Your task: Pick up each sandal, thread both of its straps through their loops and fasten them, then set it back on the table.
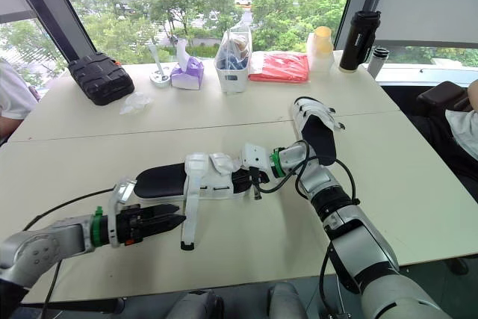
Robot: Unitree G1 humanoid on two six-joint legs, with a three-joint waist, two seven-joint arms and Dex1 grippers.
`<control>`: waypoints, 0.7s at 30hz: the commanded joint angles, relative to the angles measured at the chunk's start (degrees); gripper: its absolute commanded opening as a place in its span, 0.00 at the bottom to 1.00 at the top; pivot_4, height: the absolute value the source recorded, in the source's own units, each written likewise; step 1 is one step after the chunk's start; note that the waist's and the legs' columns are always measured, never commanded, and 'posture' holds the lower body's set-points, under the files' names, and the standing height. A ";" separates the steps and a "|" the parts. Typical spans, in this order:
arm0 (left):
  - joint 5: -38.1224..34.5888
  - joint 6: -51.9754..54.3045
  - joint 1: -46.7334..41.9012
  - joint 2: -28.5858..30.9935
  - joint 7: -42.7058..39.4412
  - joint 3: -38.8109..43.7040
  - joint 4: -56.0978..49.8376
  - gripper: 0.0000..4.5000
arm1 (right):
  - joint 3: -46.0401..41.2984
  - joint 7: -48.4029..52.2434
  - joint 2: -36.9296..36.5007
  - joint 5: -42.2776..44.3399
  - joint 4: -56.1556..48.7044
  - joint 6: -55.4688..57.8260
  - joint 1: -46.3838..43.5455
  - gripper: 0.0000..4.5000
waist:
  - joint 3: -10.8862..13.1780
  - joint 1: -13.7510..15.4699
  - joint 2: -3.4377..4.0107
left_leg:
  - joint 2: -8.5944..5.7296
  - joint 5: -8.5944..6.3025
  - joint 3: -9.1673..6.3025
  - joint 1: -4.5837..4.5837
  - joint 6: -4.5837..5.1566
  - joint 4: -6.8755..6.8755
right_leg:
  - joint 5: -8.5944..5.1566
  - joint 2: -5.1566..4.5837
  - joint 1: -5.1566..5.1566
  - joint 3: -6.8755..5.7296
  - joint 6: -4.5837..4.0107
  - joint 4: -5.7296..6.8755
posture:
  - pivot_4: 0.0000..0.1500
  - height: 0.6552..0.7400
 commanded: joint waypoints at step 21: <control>8.83 11.79 -5.70 -8.61 -5.39 2.35 2.09 0.01 | 1.66 -0.40 -1.85 -3.70 -0.37 3.17 2.97 0.00 | -0.04 0.24 -0.03 | 0.01 0.01 0.00 -0.06 -0.06 0.00 | 0.03 -0.02 0.01 0.01 -0.08 -0.10 | 1.00 1.00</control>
